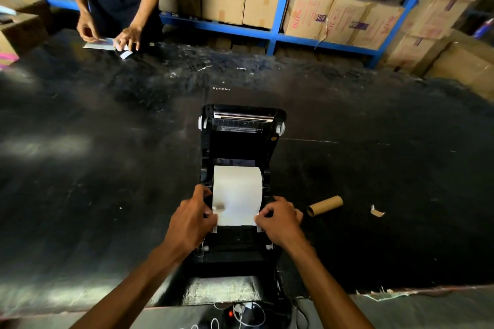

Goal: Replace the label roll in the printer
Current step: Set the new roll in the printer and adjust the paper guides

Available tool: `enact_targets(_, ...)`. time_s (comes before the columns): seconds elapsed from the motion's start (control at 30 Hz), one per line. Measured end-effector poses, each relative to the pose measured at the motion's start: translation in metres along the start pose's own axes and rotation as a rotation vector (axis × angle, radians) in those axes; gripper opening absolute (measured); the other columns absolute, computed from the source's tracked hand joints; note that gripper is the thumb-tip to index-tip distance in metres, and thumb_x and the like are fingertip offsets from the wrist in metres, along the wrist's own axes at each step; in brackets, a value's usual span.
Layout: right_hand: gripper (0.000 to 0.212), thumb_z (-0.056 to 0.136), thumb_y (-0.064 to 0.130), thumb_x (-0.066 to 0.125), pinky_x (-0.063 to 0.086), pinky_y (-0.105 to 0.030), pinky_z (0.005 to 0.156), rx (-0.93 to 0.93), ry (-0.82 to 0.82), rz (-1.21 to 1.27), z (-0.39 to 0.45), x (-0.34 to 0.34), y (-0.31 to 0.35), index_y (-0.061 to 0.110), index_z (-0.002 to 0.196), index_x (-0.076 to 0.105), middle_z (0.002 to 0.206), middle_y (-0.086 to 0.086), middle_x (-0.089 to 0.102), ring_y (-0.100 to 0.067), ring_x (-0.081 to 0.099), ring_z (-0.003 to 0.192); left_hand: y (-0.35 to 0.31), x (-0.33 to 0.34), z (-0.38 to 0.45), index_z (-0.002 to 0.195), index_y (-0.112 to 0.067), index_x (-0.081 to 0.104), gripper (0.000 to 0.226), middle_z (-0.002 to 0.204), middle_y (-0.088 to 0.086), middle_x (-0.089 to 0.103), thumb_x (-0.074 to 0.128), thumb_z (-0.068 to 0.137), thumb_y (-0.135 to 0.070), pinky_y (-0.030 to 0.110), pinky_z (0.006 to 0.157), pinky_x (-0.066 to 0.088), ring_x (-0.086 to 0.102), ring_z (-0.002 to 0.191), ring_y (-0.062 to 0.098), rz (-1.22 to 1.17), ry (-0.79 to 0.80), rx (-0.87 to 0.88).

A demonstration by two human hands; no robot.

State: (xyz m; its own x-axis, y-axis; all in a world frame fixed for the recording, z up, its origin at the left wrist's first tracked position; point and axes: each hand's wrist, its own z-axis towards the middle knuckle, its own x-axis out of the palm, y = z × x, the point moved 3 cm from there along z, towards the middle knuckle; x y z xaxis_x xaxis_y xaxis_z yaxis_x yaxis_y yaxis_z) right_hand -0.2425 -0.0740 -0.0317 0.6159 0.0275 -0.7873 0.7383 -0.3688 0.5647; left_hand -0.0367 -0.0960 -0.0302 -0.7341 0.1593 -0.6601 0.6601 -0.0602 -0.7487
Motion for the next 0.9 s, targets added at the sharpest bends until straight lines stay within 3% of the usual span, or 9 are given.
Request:
enact_targets(0.17, 0.009, 0.075, 0.023, 0.066, 0.021, -0.035, 0.101, -0.013, 0.026, 0.003, 0.000, -0.003, -0.001, 0.019, 0.072, 0.074, 0.125, 0.002, 0.062, -0.016, 0.036, 0.135, 0.002, 0.003, -0.003, 0.118, -0.018, 0.045, 0.047, 0.067, -0.004, 0.070, 0.068, 0.078, -0.008, 0.046, 0.058, 0.058, 0.066, 0.060, 0.016, -0.043, -0.039, 0.009)
enact_targets(0.33, 0.007, 0.075, 0.030, 0.073, 0.014, -0.040, 0.110, -0.050, 0.051, 0.047, 0.001, -0.006, -0.003, 0.023, 0.075, 0.072, 0.147, -0.003, 0.043, -0.019, 0.027, 0.141, 0.004, 0.001, 0.004, 0.106, -0.019, 0.048, 0.037, 0.073, 0.001, 0.071, 0.069, 0.078, -0.007, 0.041, 0.061, 0.057, 0.067, 0.066, 0.019, -0.054, 0.024, 0.000)
enact_targets(0.47, 0.019, 0.075, 0.031, 0.074, 0.018, -0.044, 0.108, -0.051, 0.106, 0.169, 0.002, -0.007, -0.010, 0.033, 0.059, 0.065, 0.122, 0.002, 0.060, -0.017, 0.036, 0.136, 0.005, 0.000, 0.007, 0.088, -0.008, 0.057, 0.024, 0.065, 0.003, 0.072, 0.075, 0.073, -0.004, 0.018, 0.047, 0.047, 0.062, 0.049, 0.007, -0.133, 0.027, -0.052)
enact_targets(0.57, 0.028, 0.075, 0.032, 0.074, 0.022, -0.045, 0.110, -0.069, 0.153, 0.103, 0.007, -0.008, -0.011, 0.038, 0.052, 0.059, 0.131, -0.001, 0.056, -0.020, 0.041, 0.133, 0.010, -0.002, 0.013, 0.079, -0.002, 0.062, 0.016, 0.057, 0.008, 0.068, 0.077, 0.072, -0.003, 0.020, 0.039, 0.046, 0.055, 0.034, 0.011, -0.278, 0.045, -0.153)
enact_targets(0.7, 0.028, 0.075, 0.031, 0.074, 0.031, -0.053, 0.106, -0.100, 0.226, 0.097, 0.009, -0.010, -0.008, 0.038, 0.052, 0.060, 0.098, 0.009, 0.062, -0.024, 0.049, 0.125, 0.012, -0.001, 0.013, 0.078, -0.005, 0.060, 0.018, 0.058, 0.010, 0.069, 0.077, 0.073, -0.002, 0.023, 0.039, 0.047, 0.055, 0.034, 0.011, -0.318, 0.045, -0.145)
enact_targets(0.83, 0.023, 0.076, 0.030, 0.073, 0.023, -0.050, 0.112, -0.101, 0.219, 0.060, 0.010, -0.013, -0.003, 0.035, 0.057, 0.061, 0.132, -0.004, 0.058, -0.017, 0.034, 0.138, 0.013, 0.000, 0.014, 0.074, -0.011, 0.056, 0.022, 0.057, 0.005, 0.070, 0.073, 0.071, 0.003, 0.026, 0.037, 0.047, 0.054, 0.036, 0.004, -0.231, 0.079, -0.088)
enact_targets(0.9, 0.021, 0.077, 0.029, 0.072, 0.024, -0.050, 0.111, -0.108, 0.215, 0.064, 0.010, -0.012, -0.004, 0.034, 0.060, 0.062, 0.128, -0.002, 0.061, -0.016, 0.034, 0.137, 0.015, -0.001, 0.016, 0.075, -0.010, 0.057, 0.022, 0.056, 0.005, 0.070, 0.073, 0.070, 0.005, 0.025, 0.037, 0.047, 0.057, 0.035, 0.007, -0.253, 0.113, -0.102)
